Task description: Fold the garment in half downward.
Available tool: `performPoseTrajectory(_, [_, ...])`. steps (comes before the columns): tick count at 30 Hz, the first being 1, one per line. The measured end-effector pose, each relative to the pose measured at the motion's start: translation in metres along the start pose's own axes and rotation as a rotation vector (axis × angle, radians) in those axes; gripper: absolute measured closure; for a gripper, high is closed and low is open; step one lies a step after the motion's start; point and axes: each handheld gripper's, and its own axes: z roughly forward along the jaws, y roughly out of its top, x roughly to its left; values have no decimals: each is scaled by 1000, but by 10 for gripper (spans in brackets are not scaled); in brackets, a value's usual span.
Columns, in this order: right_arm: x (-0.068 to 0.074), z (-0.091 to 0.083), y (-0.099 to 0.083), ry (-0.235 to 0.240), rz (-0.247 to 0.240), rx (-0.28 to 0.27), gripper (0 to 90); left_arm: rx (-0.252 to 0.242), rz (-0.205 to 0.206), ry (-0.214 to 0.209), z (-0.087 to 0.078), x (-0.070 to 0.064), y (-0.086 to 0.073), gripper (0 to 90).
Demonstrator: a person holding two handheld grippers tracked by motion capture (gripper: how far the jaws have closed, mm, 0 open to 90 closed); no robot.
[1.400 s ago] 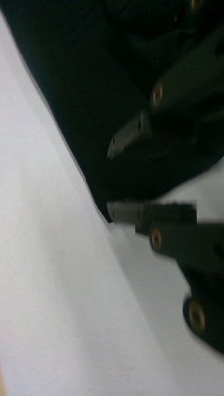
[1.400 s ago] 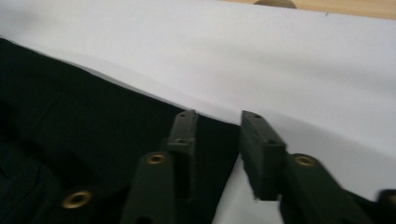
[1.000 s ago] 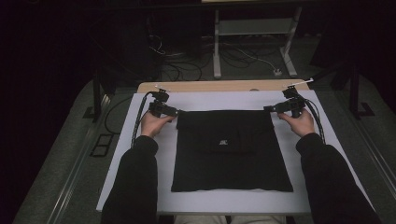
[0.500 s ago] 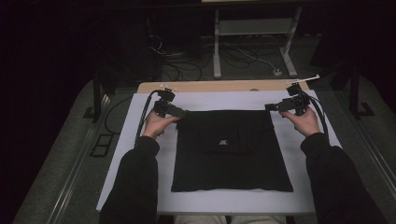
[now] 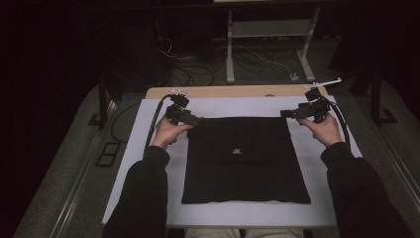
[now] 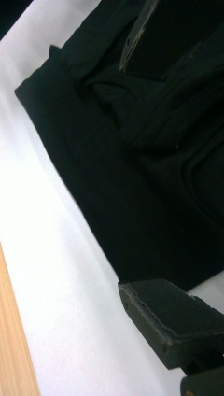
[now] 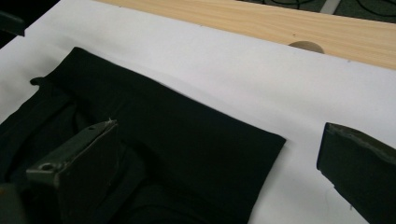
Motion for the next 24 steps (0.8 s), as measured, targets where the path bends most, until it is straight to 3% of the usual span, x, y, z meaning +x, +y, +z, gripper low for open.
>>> performPoseTrajectory(13, [18, 13, -2, 41, -50, 25, 0, -3, 27, -43, 6, -10, -4, 0])
performPoseTrajectory(24, [27, 27, -11, 71, -72, 56, 0, -21, 5, -71, 17, -16, -13, 0])
